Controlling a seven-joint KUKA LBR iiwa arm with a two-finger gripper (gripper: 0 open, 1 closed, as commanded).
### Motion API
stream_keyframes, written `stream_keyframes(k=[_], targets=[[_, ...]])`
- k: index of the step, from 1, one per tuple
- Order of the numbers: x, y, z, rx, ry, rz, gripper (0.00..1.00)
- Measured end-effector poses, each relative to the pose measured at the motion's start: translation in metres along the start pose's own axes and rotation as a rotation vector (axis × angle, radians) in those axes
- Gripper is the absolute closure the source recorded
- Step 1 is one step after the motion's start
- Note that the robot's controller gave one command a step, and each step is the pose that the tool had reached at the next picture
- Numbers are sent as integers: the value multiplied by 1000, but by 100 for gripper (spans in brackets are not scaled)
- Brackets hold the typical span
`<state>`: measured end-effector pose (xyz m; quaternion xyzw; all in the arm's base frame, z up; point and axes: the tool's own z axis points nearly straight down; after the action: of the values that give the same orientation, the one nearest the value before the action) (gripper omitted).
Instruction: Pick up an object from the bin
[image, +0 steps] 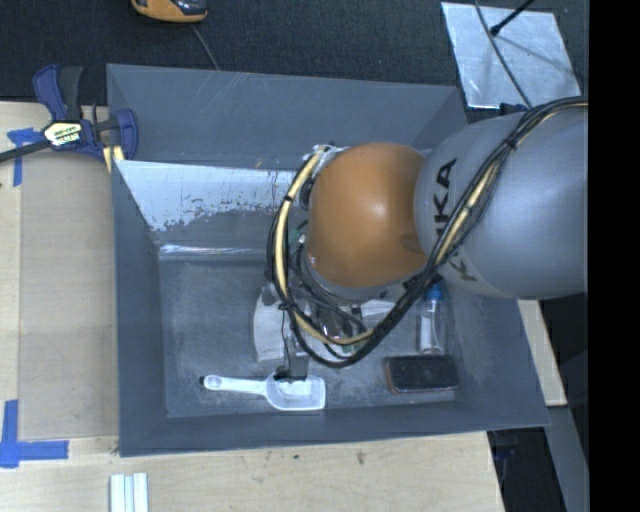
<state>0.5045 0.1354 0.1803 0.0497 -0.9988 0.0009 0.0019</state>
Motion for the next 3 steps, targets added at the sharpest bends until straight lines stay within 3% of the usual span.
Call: stream_keyframes(k=[1, 2, 3], targets=[[-6, -8, 25, -4, -18, -28, 0], [-28, -46, 52, -2, -1, 4, 0], [-37, -64, 68, 0, -8, -46, 0]])
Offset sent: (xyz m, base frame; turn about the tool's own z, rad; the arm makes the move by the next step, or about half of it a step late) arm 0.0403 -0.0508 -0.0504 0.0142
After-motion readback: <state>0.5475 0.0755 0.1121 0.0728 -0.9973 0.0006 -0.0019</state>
